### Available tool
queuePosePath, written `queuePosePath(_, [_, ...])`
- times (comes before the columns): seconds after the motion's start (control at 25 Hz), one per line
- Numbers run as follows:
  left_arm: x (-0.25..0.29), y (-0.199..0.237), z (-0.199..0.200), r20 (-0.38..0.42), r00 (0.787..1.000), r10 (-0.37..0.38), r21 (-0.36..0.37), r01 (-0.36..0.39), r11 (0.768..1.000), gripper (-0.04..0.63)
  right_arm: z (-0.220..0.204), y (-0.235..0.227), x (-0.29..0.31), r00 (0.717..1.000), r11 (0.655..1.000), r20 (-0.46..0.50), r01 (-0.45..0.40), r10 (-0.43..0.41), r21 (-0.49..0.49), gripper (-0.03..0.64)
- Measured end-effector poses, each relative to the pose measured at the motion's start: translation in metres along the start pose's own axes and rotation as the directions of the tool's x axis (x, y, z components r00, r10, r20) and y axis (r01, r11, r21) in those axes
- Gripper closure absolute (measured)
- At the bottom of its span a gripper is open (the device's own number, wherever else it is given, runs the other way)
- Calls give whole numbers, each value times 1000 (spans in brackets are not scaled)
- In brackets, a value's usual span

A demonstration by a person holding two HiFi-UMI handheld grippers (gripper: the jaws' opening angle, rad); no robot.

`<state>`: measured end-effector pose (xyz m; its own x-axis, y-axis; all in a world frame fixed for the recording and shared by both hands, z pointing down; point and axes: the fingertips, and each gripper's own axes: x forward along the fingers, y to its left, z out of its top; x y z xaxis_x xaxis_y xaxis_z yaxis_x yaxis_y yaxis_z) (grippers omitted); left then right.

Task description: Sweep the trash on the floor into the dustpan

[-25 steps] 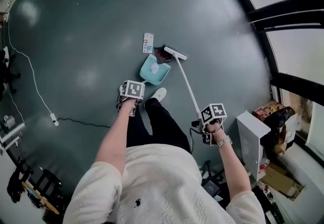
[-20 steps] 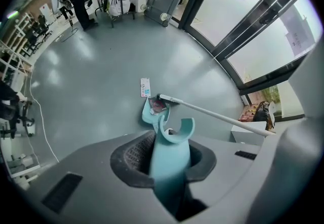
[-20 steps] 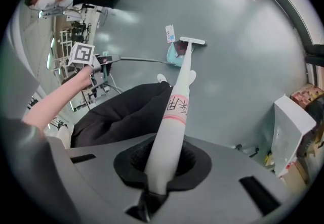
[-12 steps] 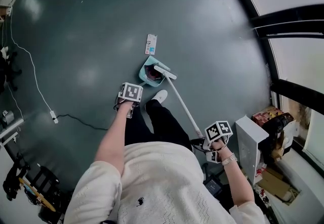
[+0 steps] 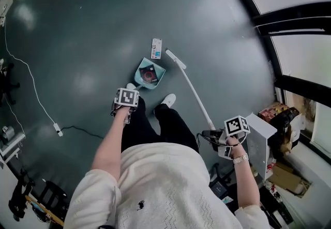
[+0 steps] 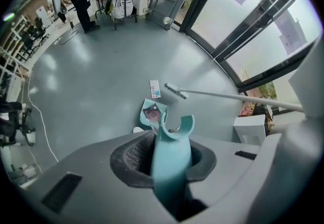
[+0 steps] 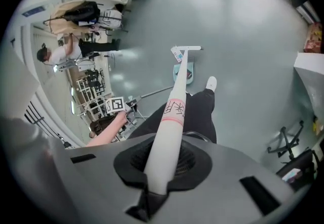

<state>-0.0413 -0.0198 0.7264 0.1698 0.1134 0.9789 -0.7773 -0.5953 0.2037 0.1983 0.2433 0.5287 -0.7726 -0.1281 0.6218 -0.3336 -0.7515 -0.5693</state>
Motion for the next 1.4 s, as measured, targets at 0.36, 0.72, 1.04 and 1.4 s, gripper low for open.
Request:
queuePosePath(0.36, [7,9,14,-26,1000,-16,-84,14,996,503,153,29,-13,976,965,76,212,-202,-156,594])
queuePosePath(0.72, [12,-5,29,-8,999,42,-219,-43,975,503,236,2,-20,858,791,-73,432,-508,-432,594])
queuePosePath(1.04, [17,-19,34,-22,999,43,-239,-47,970,503,189,-32,-18,738,681,-220,407,-637,-609,594])
queuePosePath(1.4, [18,-22,27,-18,999,50,-244,-53,968,503,169,-40,-34,644,587,-258,367,-720,-721,593])
